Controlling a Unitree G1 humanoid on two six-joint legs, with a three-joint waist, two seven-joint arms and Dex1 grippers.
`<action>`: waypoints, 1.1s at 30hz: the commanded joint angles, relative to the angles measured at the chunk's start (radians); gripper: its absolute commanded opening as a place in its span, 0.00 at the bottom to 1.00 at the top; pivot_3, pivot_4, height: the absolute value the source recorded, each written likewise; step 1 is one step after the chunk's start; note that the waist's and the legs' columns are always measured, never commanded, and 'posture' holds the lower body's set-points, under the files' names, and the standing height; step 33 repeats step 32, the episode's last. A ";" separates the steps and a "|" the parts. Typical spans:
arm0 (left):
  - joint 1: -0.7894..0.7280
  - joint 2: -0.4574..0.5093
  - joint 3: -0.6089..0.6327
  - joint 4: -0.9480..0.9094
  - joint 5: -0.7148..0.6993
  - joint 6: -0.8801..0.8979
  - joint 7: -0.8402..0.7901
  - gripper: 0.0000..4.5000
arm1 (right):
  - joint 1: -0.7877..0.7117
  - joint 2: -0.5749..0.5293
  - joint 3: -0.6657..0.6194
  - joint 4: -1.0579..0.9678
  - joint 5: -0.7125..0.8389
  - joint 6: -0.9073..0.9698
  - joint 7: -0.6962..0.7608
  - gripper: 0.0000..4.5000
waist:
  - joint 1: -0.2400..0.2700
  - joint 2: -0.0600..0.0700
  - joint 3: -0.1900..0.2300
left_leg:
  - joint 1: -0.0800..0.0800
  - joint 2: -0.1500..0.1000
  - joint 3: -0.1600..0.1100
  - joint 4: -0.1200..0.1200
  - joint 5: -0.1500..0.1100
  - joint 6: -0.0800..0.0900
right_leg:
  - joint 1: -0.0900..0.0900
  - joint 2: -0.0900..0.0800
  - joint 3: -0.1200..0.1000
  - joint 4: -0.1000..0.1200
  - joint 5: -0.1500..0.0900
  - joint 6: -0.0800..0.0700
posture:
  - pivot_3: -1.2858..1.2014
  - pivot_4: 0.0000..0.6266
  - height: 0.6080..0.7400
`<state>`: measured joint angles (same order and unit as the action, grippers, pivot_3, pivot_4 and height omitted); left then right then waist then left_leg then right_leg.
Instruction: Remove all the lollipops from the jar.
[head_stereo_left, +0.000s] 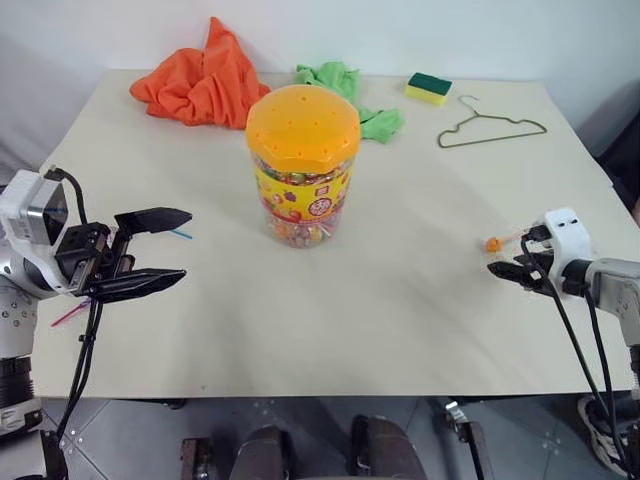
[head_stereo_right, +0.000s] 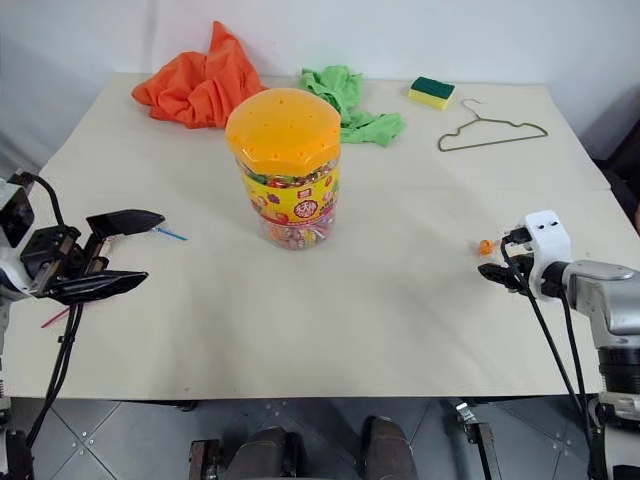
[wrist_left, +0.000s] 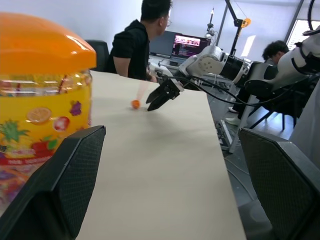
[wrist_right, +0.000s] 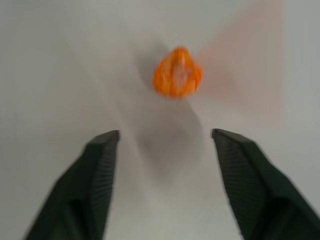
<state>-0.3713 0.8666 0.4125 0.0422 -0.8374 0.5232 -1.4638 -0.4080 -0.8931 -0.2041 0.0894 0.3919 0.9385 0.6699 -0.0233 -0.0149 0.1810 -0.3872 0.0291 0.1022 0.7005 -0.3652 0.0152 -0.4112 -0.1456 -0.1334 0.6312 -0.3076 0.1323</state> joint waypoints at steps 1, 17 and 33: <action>0.026 0.012 0.019 -0.046 -0.028 0.019 0.005 1.00 | 0.053 -0.040 -0.128 -0.175 0.085 -0.003 0.067 1.00 | 0.001 0.000 0.000 | 0.000 0.000 0.000 0.000 0.000 0.000 | 0.000 0.000 0.000 0.000 0.000 0.000 | 0.52 0.24 1.00; 0.127 -0.046 -0.036 -0.042 0.024 0.065 0.143 1.00 | 0.256 0.036 0.009 -0.407 0.111 -0.454 0.406 1.00 | 0.025 0.000 0.000 | 0.001 0.000 0.000 0.001 0.000 0.000 | 0.002 0.000 0.000 -0.002 0.000 0.001 | 0.52 0.24 1.00; 0.411 -0.154 0.021 -0.190 0.086 -0.056 0.320 1.00 | 0.214 0.140 0.040 -0.308 0.085 -0.513 0.311 1.00 | 0.026 0.001 0.000 | 0.002 0.000 0.000 0.002 0.000 0.000 | 0.003 0.000 0.000 -0.002 0.000 0.001 | 0.52 0.24 1.00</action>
